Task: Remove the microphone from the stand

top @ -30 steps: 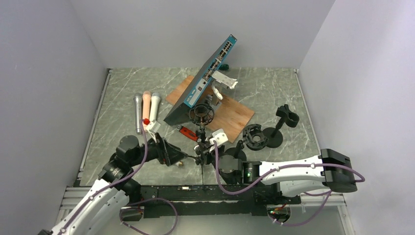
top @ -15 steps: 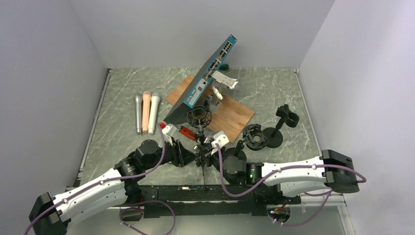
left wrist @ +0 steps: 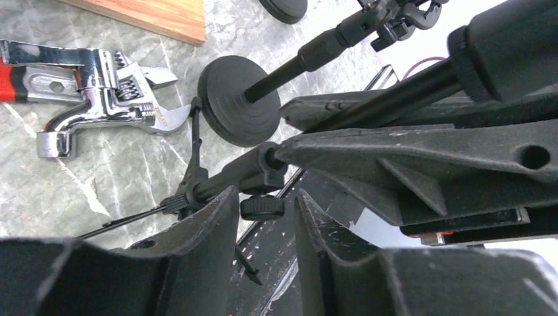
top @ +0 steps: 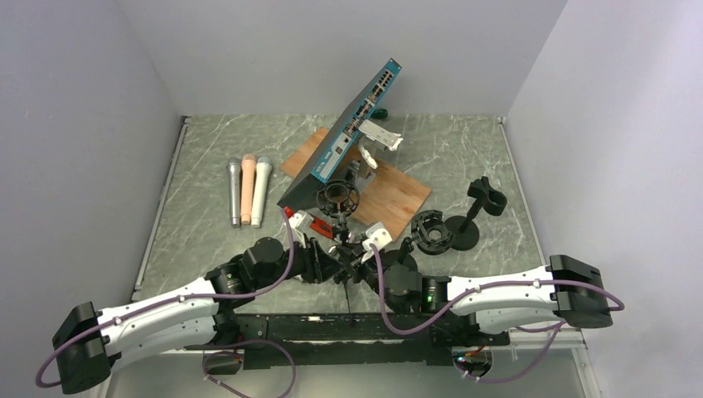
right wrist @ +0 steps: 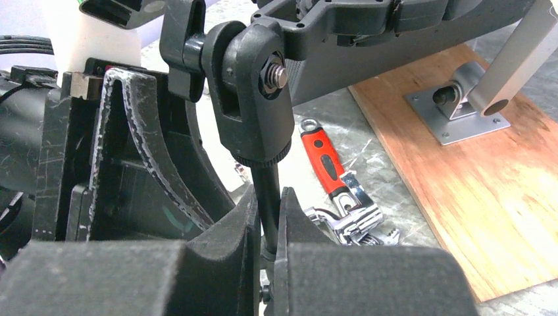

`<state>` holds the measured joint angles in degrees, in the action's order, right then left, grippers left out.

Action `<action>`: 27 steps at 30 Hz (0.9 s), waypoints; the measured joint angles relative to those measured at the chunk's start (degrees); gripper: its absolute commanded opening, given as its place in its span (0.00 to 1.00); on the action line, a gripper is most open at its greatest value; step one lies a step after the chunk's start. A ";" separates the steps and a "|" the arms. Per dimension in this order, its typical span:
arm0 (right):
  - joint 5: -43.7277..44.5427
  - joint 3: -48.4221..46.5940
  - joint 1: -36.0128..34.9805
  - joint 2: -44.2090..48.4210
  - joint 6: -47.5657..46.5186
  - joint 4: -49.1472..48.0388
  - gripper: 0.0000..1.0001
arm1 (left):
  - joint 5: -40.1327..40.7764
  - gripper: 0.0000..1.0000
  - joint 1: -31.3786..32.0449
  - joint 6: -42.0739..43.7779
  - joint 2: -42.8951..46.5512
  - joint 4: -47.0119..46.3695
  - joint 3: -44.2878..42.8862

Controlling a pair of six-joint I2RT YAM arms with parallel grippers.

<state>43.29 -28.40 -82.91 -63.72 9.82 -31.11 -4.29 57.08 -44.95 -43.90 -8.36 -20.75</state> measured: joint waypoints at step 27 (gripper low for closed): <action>-5.70 5.09 -0.79 -3.10 -6.34 -14.78 0.00 | 1.57 0.00 -0.39 -45.48 -0.72 -33.77 20.22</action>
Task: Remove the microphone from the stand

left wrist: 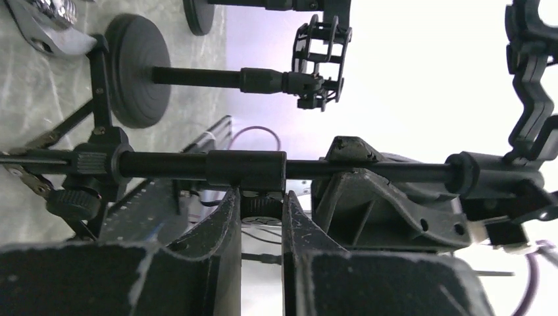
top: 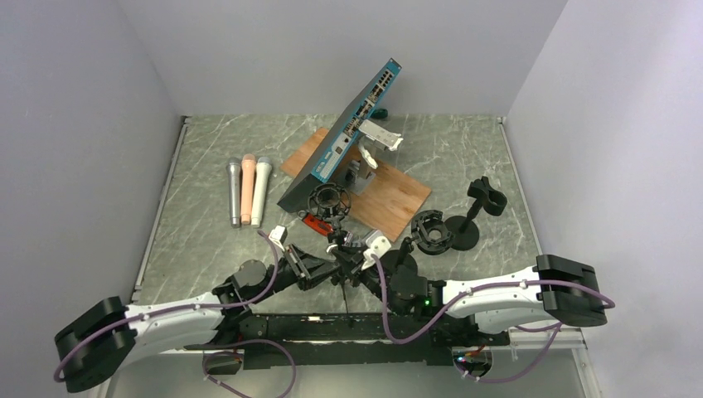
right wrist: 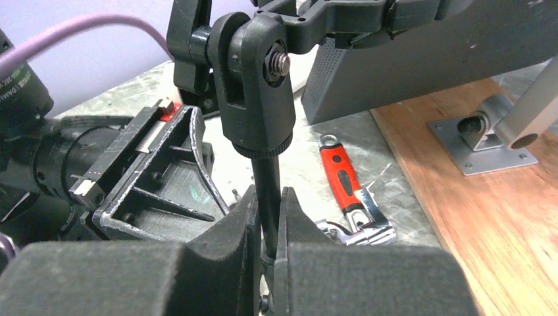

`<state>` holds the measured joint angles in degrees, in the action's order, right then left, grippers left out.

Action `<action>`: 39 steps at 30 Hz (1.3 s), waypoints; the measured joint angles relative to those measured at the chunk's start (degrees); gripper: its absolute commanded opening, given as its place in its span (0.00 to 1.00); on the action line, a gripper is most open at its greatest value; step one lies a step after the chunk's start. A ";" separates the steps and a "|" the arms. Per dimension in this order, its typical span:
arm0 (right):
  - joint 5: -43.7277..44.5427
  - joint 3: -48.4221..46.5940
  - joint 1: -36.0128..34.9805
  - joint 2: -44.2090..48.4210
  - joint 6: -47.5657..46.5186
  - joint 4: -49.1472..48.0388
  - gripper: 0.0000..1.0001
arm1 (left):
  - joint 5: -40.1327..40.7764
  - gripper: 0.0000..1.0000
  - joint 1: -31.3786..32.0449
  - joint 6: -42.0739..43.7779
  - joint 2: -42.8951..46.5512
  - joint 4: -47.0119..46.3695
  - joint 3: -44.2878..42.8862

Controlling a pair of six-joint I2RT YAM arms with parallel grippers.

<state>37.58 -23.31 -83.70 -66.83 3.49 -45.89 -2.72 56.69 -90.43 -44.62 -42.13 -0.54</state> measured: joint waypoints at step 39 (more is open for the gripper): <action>-4.83 0.90 0.68 4.50 0.76 5.70 0.00 | -0.02 0.84 -0.02 28.83 23.56 44.92 -13.46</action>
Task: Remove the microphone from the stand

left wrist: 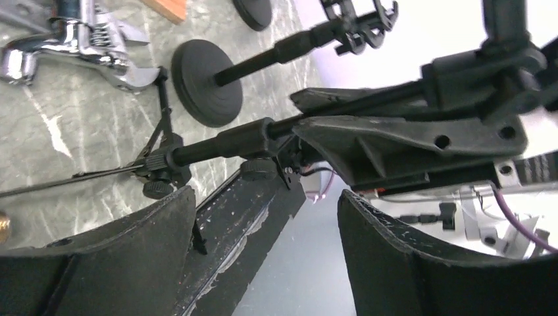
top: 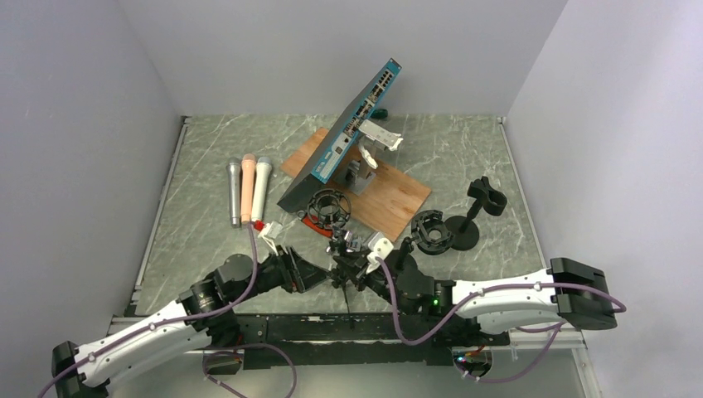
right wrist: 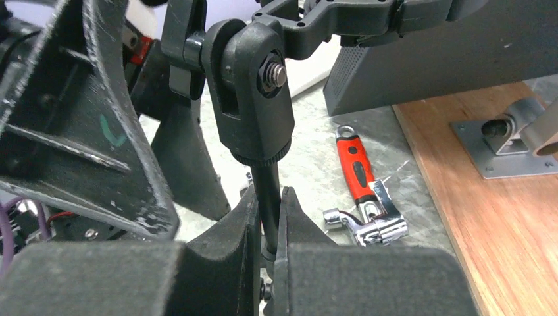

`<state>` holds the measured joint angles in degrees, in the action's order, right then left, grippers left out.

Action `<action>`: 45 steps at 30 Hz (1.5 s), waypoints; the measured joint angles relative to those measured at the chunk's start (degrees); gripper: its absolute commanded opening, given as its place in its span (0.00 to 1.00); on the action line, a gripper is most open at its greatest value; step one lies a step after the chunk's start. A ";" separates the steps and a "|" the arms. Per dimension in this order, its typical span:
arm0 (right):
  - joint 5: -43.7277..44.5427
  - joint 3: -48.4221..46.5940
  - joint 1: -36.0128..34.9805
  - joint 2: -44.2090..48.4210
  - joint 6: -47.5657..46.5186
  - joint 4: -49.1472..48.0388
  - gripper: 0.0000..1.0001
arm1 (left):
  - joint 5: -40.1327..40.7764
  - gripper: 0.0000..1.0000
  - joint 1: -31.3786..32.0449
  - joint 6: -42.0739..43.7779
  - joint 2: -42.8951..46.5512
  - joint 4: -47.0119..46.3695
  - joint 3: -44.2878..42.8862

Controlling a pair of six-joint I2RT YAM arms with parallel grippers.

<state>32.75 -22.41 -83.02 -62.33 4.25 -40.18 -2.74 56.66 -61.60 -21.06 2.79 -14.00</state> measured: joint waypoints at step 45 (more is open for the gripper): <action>-39.67 -1.11 22.51 0.35 -1.42 7.69 0.61 | 5.11 0.64 0.07 11.32 -1.81 17.75 -14.08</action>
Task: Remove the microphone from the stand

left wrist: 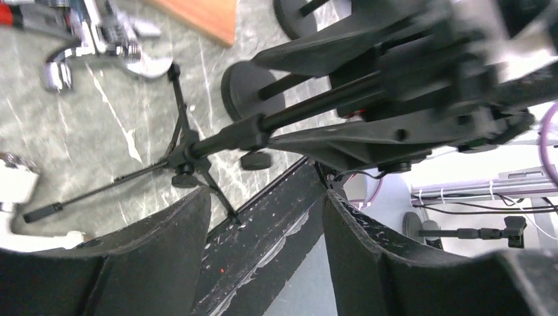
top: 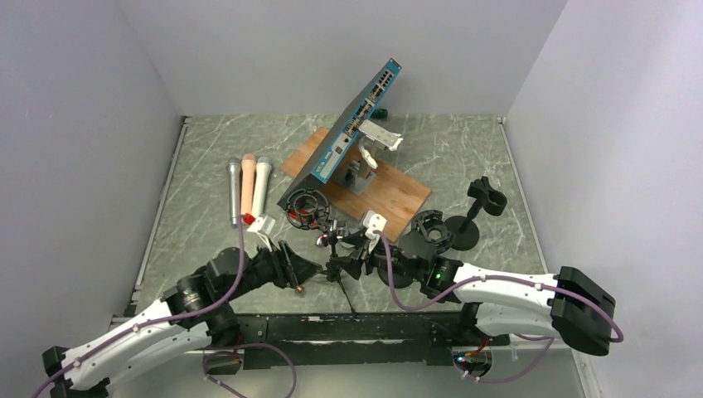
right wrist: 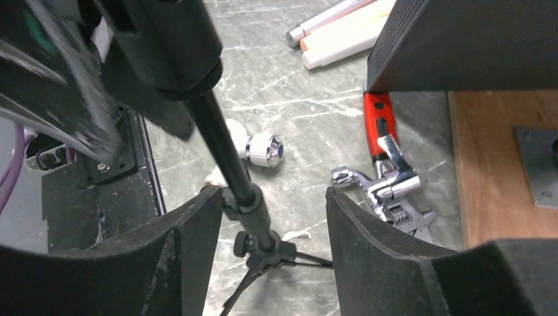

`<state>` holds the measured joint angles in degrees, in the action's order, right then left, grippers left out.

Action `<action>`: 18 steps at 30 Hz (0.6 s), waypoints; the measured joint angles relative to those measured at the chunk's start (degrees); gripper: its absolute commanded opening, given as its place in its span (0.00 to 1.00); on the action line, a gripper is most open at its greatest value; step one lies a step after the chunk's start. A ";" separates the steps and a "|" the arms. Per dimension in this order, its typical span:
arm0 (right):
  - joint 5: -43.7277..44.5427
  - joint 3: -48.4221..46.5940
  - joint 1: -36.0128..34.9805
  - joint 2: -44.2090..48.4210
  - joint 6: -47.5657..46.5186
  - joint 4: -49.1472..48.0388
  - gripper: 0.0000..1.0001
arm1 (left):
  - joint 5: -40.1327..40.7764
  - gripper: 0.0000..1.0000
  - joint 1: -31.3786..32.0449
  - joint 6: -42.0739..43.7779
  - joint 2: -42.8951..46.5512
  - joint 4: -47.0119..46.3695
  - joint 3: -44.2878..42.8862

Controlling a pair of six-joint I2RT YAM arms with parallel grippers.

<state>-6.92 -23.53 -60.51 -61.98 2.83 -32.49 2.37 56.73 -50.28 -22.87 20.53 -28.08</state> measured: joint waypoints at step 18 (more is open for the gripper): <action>17.33 -1.49 -7.63 1.40 8.57 6.49 0.59 | -4.76 0.45 -0.02 -7.96 -9.62 -22.45 11.45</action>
<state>10.41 -25.02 -68.14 -60.58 11.40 -26.00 -2.39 56.71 -58.24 -32.49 -1.91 -16.62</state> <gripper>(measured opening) 0.605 0.461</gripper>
